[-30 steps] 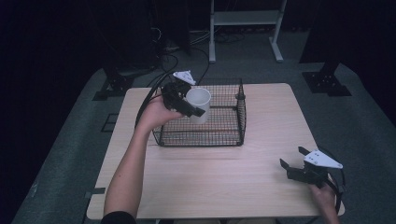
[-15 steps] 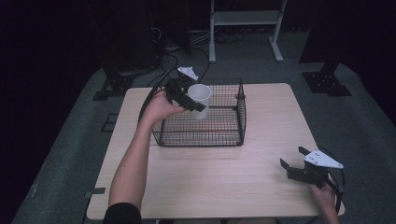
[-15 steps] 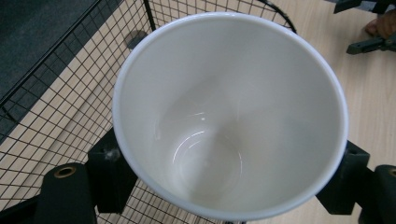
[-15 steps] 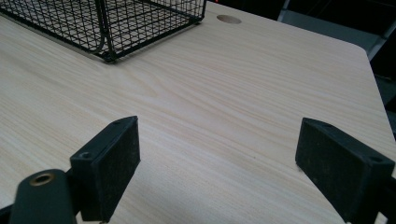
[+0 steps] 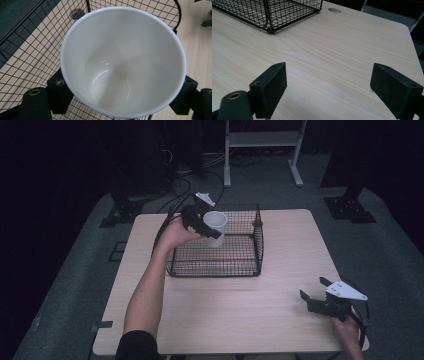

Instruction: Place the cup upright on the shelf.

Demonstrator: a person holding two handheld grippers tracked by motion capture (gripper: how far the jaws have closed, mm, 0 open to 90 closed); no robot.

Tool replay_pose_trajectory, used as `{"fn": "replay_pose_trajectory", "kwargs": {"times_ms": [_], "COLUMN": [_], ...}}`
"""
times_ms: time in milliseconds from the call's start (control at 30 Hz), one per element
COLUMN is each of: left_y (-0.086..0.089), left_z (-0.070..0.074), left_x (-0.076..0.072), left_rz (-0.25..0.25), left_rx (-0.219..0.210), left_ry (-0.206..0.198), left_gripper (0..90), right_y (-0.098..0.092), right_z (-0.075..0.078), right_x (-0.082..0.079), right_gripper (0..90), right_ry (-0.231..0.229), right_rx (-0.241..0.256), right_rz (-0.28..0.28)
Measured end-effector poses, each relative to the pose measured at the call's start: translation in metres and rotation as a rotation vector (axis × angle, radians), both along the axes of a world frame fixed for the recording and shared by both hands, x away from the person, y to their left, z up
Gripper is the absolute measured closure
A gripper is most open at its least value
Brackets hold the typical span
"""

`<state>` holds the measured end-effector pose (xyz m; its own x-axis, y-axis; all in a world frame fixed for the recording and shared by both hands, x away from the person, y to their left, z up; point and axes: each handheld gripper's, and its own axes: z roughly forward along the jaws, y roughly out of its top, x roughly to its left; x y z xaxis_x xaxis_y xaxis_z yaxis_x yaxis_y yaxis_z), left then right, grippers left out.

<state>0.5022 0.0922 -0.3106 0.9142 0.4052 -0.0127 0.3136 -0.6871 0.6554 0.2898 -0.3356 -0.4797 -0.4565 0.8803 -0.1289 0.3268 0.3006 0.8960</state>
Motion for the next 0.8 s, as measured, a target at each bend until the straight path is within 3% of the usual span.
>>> {"fn": "replay_pose_trajectory", "kwargs": {"times_ms": [800], "left_y": [-0.013], "left_z": [-0.035], "left_x": [0.022], "left_rz": [0.009], "left_rx": [0.028], "left_ry": [0.042], "left_gripper": [21.4], "right_y": [0.000], "right_z": [0.000], "right_x": [0.000], "right_gripper": [13.1], "right_ry": [-0.001], "right_rx": [0.001], "right_rz": [0.001]}}
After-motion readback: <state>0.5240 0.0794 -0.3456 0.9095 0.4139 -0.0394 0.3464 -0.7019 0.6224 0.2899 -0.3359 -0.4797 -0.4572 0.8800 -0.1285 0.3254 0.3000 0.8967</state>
